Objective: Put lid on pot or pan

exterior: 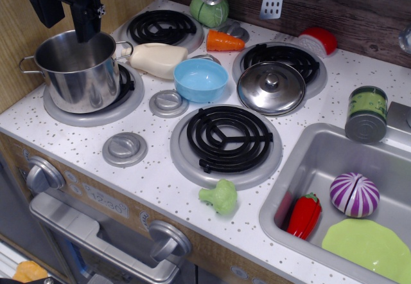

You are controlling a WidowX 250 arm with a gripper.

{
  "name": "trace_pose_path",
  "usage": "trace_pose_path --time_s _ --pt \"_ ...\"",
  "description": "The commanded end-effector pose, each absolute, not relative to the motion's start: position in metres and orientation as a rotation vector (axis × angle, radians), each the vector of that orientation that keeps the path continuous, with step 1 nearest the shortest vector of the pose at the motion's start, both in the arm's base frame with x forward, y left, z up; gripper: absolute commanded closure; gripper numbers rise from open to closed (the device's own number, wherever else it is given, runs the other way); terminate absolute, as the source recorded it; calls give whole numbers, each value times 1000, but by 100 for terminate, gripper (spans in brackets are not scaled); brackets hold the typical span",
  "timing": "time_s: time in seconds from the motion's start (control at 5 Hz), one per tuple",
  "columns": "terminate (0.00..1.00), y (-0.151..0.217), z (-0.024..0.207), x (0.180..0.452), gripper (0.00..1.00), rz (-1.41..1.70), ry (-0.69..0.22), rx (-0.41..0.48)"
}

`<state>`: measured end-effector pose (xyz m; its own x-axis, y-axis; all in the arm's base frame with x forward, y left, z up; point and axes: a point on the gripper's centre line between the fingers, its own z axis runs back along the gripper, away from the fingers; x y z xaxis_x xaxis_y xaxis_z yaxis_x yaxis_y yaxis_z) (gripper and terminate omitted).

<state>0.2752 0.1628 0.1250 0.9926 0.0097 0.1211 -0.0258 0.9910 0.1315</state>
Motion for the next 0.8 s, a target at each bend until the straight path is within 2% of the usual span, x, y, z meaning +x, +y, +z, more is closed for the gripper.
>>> trace_pose_path --time_s 0.0,0.2,0.4,0.6 --pt "0 163 125 275 0 18 -121 133" --pt "0 124 143 283 0 63 -145 143" --pt "0 73 151 294 0 140 -237 180" --pt "0 24 136 313 0 179 -312 152"
